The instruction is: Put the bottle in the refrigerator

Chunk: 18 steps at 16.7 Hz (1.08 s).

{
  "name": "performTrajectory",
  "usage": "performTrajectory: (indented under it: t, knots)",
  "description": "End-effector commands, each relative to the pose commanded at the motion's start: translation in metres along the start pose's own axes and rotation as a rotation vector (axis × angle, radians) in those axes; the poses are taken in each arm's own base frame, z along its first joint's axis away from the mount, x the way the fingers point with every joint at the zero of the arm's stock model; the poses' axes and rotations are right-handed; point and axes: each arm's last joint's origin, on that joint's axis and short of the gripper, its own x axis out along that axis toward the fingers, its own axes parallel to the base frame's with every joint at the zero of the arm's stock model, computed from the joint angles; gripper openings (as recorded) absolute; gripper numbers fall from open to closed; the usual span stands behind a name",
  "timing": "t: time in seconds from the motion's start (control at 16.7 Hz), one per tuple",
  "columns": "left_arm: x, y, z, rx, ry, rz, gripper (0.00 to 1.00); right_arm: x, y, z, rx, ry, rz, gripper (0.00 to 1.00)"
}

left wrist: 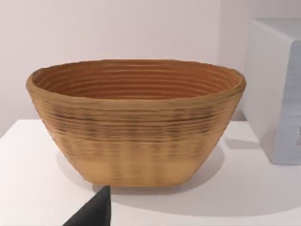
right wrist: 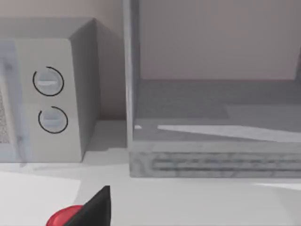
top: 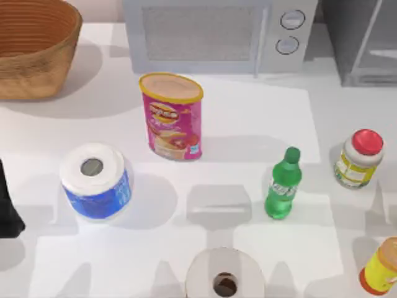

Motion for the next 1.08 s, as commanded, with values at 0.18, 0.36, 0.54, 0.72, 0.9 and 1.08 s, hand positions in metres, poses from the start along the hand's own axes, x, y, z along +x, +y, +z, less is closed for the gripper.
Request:
performTrajectory:
  t: [0.18,0.36,0.54,0.72,0.9,1.08]
  knots:
    - [0.000,0.000,0.000,0.000,0.000,0.000,1.00,0.001,0.001,0.000,-0.003,0.003,0.016,1.00]
    - [0.000,0.000,0.000,0.000,0.000,0.000,1.00,0.006,0.009,0.002,-0.019,0.024,0.116,1.00]
    - [0.000,0.000,0.000,0.000,0.000,0.000,1.00,0.017,0.021,0.002,-0.034,0.079,0.253,1.00]
    - [0.000,0.000,0.000,0.000,0.000,0.000,1.00,0.034,0.036,-0.005,-0.047,0.182,0.392,1.00]
    - [0.000,0.000,0.000,0.000,0.000,0.000,1.00,0.051,0.053,-0.019,-0.069,0.292,0.522,1.00]
    - [0.000,0.000,0.000,0.000,0.000,0.000,1.00,0.065,0.071,-0.033,-0.103,0.363,0.638,1.00]
